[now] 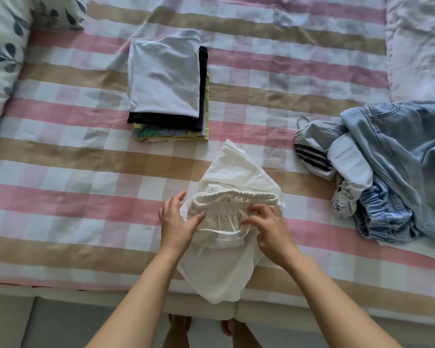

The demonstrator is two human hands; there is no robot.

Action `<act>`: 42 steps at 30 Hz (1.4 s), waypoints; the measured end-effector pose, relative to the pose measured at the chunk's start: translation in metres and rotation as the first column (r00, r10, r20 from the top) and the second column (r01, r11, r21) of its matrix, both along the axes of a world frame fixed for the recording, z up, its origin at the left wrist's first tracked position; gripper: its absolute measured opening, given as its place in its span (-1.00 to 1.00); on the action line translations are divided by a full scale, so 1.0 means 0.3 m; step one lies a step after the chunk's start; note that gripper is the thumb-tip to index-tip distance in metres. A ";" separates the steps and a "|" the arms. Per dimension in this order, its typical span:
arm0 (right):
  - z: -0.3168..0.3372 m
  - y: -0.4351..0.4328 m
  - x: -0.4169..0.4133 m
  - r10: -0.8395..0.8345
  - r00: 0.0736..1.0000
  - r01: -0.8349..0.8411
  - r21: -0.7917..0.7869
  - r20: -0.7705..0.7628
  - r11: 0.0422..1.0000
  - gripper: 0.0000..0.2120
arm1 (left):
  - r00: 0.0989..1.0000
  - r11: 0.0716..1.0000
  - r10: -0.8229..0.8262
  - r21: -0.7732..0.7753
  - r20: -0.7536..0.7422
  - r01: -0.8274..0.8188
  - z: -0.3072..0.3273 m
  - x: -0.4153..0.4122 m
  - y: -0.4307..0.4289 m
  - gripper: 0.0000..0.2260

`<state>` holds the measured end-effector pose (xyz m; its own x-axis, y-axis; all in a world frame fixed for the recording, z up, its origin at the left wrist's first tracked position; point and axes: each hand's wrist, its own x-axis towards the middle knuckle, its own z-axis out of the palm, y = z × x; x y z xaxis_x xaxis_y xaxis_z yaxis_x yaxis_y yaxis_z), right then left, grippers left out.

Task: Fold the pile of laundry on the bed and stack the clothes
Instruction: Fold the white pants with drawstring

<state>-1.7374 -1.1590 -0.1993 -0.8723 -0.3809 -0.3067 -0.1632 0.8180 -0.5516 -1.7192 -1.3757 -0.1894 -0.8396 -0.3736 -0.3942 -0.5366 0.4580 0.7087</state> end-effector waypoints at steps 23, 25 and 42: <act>0.837 0.033 -0.238 -0.140 0.986 0.166 -0.549 0.089 0.819 -0.74 | 0.883 0.936 -0.061 0.280 -0.466 0.213 0.755 -0.106 -0.221 -0.82; 0.966 0.025 -0.241 -0.111 0.993 0.117 -0.592 0.047 0.798 -0.72 | 0.851 0.939 -0.109 0.227 -0.513 0.257 0.878 -0.118 -0.243 -0.81; 1.078 0.048 -0.123 -0.108 0.949 0.306 -0.783 0.297 0.541 -0.84 | 0.774 0.839 -0.341 0.198 -0.534 0.507 1.118 -0.132 -0.354 -0.92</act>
<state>-1.7744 -1.1446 0.1241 -0.9211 -0.3677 -0.1278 0.1376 -0.0004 -0.9905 -1.7590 -1.4819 0.1460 -0.9889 0.1403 0.0498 0.0862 0.2669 0.9599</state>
